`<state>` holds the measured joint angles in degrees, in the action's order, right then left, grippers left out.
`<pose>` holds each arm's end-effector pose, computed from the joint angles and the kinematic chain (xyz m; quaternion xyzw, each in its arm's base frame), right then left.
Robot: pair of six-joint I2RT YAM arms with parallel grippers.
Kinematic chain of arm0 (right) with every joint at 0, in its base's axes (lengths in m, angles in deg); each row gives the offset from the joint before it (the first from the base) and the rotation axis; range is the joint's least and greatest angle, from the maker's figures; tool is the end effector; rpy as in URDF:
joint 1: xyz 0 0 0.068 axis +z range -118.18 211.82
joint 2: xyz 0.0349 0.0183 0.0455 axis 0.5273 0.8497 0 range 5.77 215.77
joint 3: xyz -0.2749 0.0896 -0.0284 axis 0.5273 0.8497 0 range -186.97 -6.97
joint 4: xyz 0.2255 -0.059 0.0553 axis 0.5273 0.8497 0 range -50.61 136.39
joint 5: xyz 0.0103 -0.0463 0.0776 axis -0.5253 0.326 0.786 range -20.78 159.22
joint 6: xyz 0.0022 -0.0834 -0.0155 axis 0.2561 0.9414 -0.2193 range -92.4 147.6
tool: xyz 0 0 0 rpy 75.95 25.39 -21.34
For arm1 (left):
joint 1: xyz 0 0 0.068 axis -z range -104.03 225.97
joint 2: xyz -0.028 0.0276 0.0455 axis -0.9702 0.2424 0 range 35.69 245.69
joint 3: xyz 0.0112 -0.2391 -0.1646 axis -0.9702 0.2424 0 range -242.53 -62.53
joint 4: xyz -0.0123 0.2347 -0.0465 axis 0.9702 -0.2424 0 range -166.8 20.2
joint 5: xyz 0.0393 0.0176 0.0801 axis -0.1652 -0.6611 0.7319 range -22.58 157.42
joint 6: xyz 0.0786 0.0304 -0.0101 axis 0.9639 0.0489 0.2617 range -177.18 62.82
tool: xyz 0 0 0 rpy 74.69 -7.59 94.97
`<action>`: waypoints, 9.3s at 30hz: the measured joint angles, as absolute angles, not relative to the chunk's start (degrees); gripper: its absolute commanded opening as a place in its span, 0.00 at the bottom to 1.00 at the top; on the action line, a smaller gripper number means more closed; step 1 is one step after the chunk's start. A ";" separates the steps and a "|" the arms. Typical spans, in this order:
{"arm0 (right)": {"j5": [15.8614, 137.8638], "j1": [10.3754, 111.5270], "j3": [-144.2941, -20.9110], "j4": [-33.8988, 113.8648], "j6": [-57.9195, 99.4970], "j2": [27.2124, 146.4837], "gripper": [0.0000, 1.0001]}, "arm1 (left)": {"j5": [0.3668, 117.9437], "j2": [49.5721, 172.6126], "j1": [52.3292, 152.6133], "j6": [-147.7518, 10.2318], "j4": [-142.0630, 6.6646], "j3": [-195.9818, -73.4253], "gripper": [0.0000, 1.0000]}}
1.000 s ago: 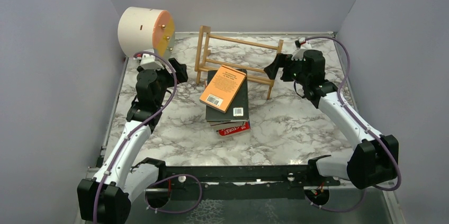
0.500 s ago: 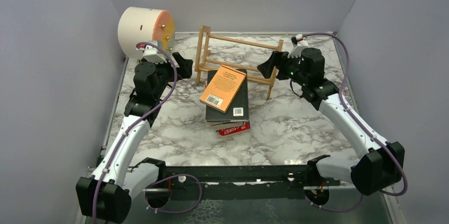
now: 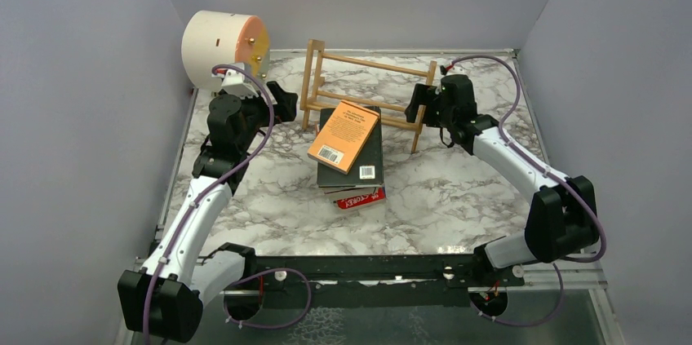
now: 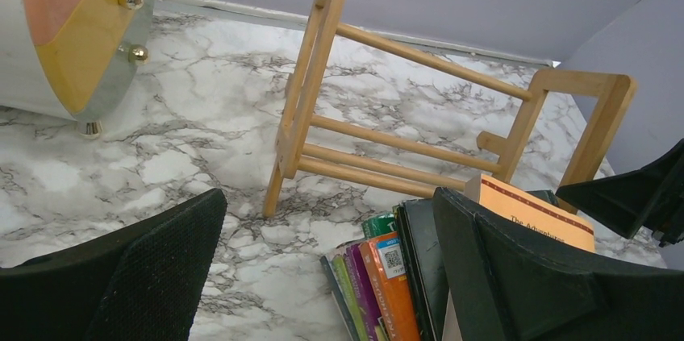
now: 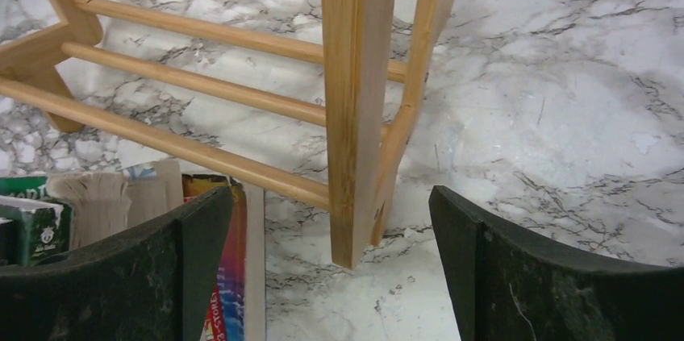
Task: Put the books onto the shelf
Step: Move the shelf to the center of the board, then pick up the book from the center of the board.
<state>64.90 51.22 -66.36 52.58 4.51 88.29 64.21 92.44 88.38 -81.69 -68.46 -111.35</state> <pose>0.3132 0.1043 0.2735 0.0457 0.8906 0.1321 0.4327 0.2340 -0.0558 0.3614 -0.0602 0.7441 -0.2303 0.6242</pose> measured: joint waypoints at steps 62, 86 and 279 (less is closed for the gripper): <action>57.30 38.13 -86.10 36.12 19.42 114.01 0.01 | 65.79 96.24 88.42 -81.61 -66.43 -110.35 0.96; 68.14 26.11 -67.20 10.98 32.88 108.18 0.01 | 66.47 102.12 89.53 -82.30 -64.83 -113.76 0.91; 106.30 52.80 -34.48 7.99 -31.14 71.26 0.72 | 60.74 109.01 118.10 -92.29 -74.86 -121.89 0.99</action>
<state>106.30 52.80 -34.48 7.99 -31.14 71.26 60.74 109.01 118.10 -92.29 -74.86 -121.89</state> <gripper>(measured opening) 0.738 0.989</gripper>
